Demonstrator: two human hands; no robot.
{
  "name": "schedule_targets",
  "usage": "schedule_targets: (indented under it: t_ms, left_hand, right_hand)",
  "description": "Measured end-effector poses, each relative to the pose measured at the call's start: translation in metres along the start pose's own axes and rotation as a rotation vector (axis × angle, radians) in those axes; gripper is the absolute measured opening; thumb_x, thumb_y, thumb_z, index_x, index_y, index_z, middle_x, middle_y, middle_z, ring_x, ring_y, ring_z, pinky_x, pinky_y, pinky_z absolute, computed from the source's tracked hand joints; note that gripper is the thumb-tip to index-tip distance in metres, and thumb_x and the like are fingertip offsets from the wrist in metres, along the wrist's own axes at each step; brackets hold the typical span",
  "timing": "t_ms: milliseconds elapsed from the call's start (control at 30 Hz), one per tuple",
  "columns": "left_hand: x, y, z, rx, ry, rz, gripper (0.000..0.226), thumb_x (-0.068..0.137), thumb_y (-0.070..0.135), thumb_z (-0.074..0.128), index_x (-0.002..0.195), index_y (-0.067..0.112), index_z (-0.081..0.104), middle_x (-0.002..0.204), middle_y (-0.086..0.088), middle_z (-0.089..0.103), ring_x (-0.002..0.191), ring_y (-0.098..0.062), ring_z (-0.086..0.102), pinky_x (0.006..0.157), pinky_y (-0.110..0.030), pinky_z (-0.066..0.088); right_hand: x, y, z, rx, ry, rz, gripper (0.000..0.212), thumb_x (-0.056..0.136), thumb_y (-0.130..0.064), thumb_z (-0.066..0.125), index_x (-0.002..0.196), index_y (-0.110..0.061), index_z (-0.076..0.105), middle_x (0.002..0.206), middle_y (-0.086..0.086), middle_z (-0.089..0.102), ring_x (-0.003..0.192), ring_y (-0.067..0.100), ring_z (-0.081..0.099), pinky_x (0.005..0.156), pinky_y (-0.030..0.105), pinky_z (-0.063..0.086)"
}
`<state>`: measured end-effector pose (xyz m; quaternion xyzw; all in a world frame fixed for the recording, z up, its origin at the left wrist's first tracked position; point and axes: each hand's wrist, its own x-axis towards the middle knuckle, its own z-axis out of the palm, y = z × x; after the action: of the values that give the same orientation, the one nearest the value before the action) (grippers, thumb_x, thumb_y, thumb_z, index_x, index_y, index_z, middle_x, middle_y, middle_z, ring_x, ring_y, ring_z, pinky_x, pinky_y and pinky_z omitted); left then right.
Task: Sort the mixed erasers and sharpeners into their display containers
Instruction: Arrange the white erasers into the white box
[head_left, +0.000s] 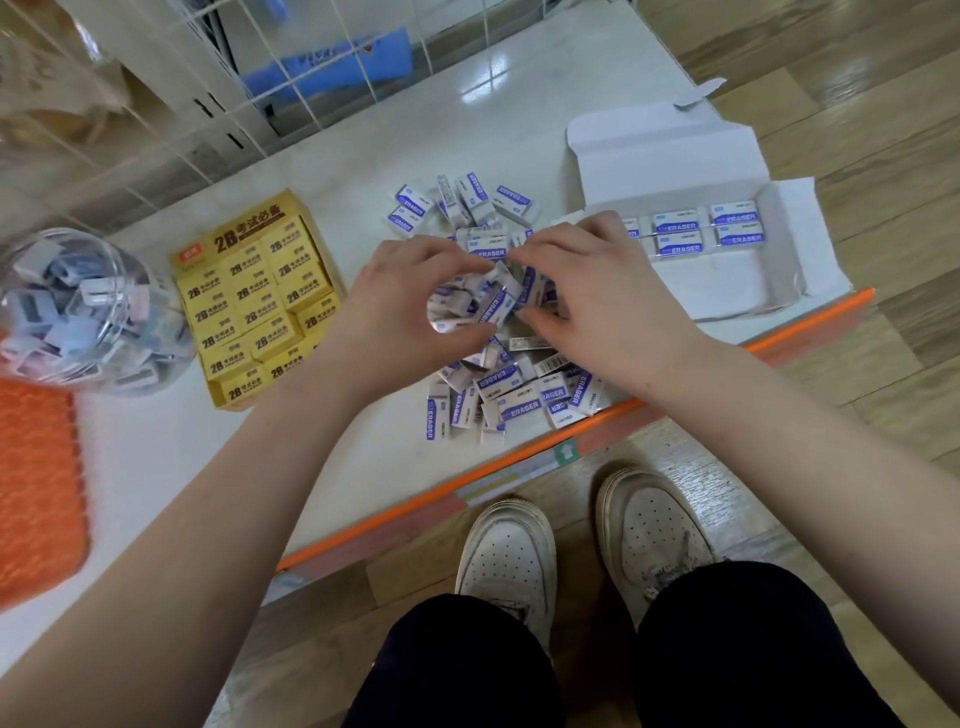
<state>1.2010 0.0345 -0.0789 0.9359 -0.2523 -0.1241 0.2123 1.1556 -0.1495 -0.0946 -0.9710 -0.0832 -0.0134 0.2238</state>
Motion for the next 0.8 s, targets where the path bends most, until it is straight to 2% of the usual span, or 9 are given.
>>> schedule_targets:
  t_ms: [167, 267, 400, 500, 600, 667, 800]
  left_hand:
    - [0.000, 0.002, 0.000, -0.009, -0.017, 0.015, 0.054, 0.074, 0.049, 0.065, 0.126, 0.037, 0.055, 0.123, 0.010, 0.050, 0.118, -0.012, 0.037, 0.098, -0.026, 0.030]
    - [0.002, 0.005, 0.002, -0.008, -0.016, 0.030, 0.054, 0.073, 0.053, 0.062, 0.123, 0.034, 0.058, 0.123, 0.008, 0.051, 0.119, -0.015, 0.037, 0.102, -0.034, 0.033]
    - [0.006, 0.011, 0.009, 0.040, -0.006, 0.057, 0.050, 0.076, 0.051, 0.062, 0.123, 0.032, 0.058, 0.123, 0.008, 0.051, 0.122, -0.018, 0.037, 0.105, -0.041, 0.031]
    - [0.008, 0.012, 0.013, 0.058, -0.008, 0.072, 0.048, 0.079, 0.046, 0.059, 0.126, 0.034, 0.055, 0.123, 0.009, 0.050, 0.121, -0.017, 0.036, 0.105, -0.037, 0.030]
    - [0.007, 0.010, 0.013, 0.017, 0.013, 0.085, 0.039, 0.080, 0.038, 0.062, 0.119, 0.032, 0.060, 0.119, 0.009, 0.052, 0.119, -0.017, 0.038, 0.103, -0.037, 0.033]
    - [0.005, 0.008, 0.011, -0.045, 0.052, 0.063, 0.030, 0.080, 0.033, 0.066, 0.109, 0.030, 0.062, 0.114, 0.011, 0.054, 0.115, -0.015, 0.042, 0.099, -0.032, 0.036]
    - [0.000, 0.004, 0.002, -0.254, 0.109, -0.063, 0.019, 0.080, 0.030, 0.072, 0.092, 0.030, 0.058, 0.091, 0.021, 0.057, 0.090, 0.006, 0.051, 0.077, -0.004, 0.034]
  right_hand:
    - [-0.002, 0.003, 0.005, -0.008, -0.003, 0.041, 0.045, 0.078, -0.025, 0.070, 0.120, -0.009, 0.061, 0.123, 0.007, 0.056, 0.112, 0.033, 0.043, 0.090, 0.048, 0.043]
    - [-0.001, 0.005, 0.005, 0.003, 0.002, 0.066, 0.047, 0.079, -0.026, 0.069, 0.122, -0.007, 0.060, 0.123, 0.008, 0.054, 0.114, 0.031, 0.041, 0.095, 0.036, 0.035]
    - [-0.001, 0.006, 0.003, 0.039, 0.012, 0.095, 0.048, 0.079, -0.021, 0.070, 0.123, -0.006, 0.058, 0.121, 0.009, 0.055, 0.113, 0.029, 0.041, 0.091, 0.022, 0.028]
    - [-0.001, 0.005, 0.001, 0.043, -0.006, 0.098, 0.049, 0.079, -0.021, 0.070, 0.124, -0.006, 0.057, 0.122, 0.009, 0.055, 0.115, 0.028, 0.040, 0.092, 0.021, 0.027]
    - [0.001, 0.005, -0.001, 0.043, -0.025, 0.095, 0.051, 0.080, -0.023, 0.069, 0.127, -0.008, 0.055, 0.122, 0.007, 0.054, 0.116, 0.027, 0.038, 0.093, 0.023, 0.027]
    - [0.001, 0.005, -0.002, 0.066, -0.029, 0.094, 0.053, 0.080, -0.023, 0.069, 0.129, -0.011, 0.054, 0.122, 0.006, 0.054, 0.116, 0.027, 0.038, 0.093, 0.023, 0.027]
    - [-0.003, 0.007, -0.005, 0.145, -0.063, 0.063, 0.058, 0.079, -0.013, 0.063, 0.134, -0.020, 0.049, 0.128, -0.001, 0.055, 0.117, 0.026, 0.037, 0.090, 0.020, 0.026]
